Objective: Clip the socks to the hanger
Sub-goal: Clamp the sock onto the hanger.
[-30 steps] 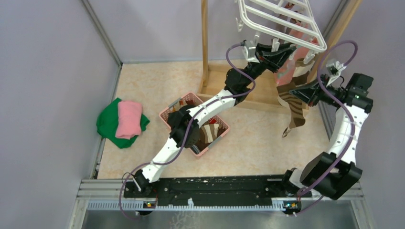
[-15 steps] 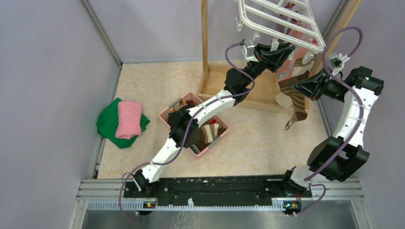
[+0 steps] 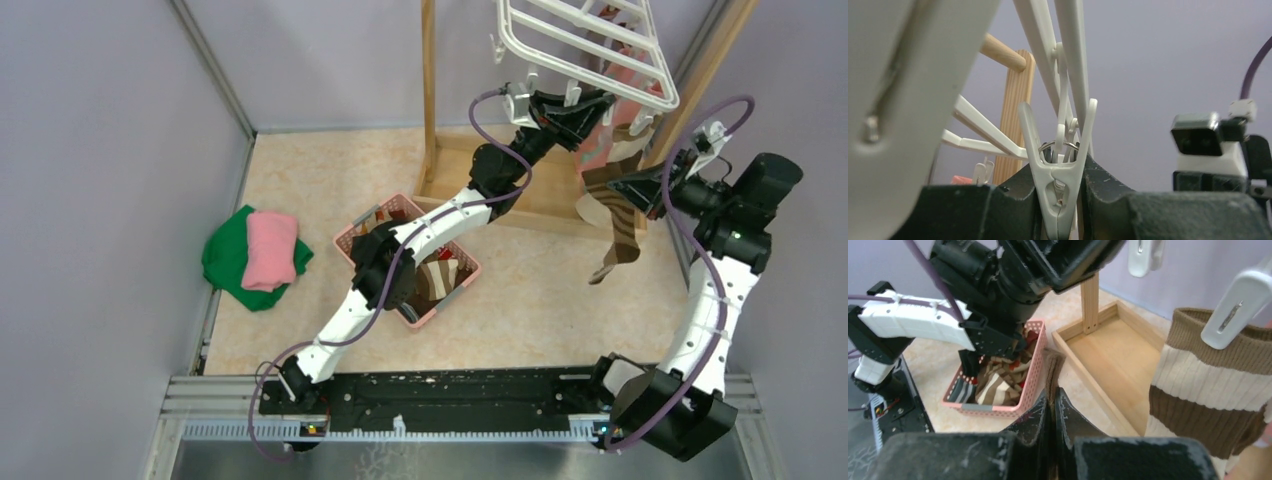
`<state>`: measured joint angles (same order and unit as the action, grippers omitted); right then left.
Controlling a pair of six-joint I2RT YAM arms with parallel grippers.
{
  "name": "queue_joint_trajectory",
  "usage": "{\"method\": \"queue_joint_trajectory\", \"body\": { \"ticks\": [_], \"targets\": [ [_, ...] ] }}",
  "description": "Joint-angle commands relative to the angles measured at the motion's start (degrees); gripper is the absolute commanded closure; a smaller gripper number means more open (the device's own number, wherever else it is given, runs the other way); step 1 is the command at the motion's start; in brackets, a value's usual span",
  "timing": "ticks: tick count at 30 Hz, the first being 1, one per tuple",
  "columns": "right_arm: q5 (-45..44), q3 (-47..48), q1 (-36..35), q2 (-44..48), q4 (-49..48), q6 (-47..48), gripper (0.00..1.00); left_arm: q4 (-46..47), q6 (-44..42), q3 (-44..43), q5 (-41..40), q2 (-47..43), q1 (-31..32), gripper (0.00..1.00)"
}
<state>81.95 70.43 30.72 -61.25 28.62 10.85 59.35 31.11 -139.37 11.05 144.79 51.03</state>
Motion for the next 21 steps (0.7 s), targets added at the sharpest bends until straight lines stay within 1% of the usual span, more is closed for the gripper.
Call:
{"method": "queue_joint_trajectory", "body": {
  "ticks": [1,3,5,7,9,11,13,18,21],
  "targets": [
    [-0.4,-12.71,-2.9,1.52,-44.34,-38.85,1.0,2.92,2.32,0.52,-0.62,-5.02,-0.48,0.95],
    [-3.53,-17.56,-3.35,0.41,-65.96,-58.14,1.0,3.21,2.72,0.95,-0.81,-5.22,-0.53,0.96],
    [-7.36,-20.66,-3.36,-1.35,-86.4,-72.23,1.0,3.6,3.06,1.34,-0.97,-5.49,-0.58,0.96],
    [-10.64,-20.98,-3.66,-3.54,-95.71,-80.94,1.0,3.84,3.45,1.82,-0.92,-5.82,-0.66,0.96],
    [-13.21,-20.4,-3.95,-5.27,-102.54,-86.91,1.0,3.86,3.72,2.23,-0.88,-6.2,-0.66,0.96],
    [-14.89,-19.9,-3.96,-6.31,-105.76,-90.49,1.0,3.92,3.93,2.26,-0.9,-6.3,-0.75,0.96],
    [-16.42,-19.81,-4.04,-6.42,-105.57,-91.49,1.0,3.99,4.27,2.26,-0.97,-6.38,-0.84,0.96],
    [-19.09,-19.63,-4.81,-5.77,-102.67,-90.6,1.0,4.28,5.06,2.24,-1.17,-6.42,-0.91,0.97],
    [-20.25,-19.4,-5.04,-5.04,-98.53,-88.61,1.0,4.36,5.43,2.21,-1.0,-6.49,-0.93,0.97]
  ]
}}
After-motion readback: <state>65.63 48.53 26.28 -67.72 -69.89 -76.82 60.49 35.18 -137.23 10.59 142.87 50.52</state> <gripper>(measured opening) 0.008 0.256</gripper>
